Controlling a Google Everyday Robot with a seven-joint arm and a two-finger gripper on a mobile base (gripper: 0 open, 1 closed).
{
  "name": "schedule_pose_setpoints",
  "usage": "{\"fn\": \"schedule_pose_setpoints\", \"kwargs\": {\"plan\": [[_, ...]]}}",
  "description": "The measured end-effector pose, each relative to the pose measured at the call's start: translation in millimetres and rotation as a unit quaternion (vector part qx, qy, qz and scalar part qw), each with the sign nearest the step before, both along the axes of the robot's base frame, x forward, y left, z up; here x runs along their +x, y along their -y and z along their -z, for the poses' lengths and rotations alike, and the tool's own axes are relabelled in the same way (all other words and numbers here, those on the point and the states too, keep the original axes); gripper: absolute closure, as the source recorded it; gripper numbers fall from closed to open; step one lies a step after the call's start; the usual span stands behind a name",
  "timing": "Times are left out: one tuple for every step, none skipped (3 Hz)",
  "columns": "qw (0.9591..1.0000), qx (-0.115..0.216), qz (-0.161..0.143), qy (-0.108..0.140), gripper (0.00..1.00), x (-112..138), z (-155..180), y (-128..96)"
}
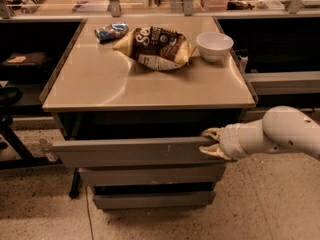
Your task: Open top drawer
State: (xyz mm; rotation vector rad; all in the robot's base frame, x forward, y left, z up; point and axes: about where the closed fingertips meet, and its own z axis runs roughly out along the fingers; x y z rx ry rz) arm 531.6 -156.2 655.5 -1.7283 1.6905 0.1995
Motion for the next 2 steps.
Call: {"fn": "schedule_pose_setpoints", "kwargs": {"plan": [[1.0,0.0,0.0,0.0,0.77,-1.9,-5.5,0.1],[1.0,0.0,0.0,0.0,0.54,-1.9,-5.4,0.1]]}}
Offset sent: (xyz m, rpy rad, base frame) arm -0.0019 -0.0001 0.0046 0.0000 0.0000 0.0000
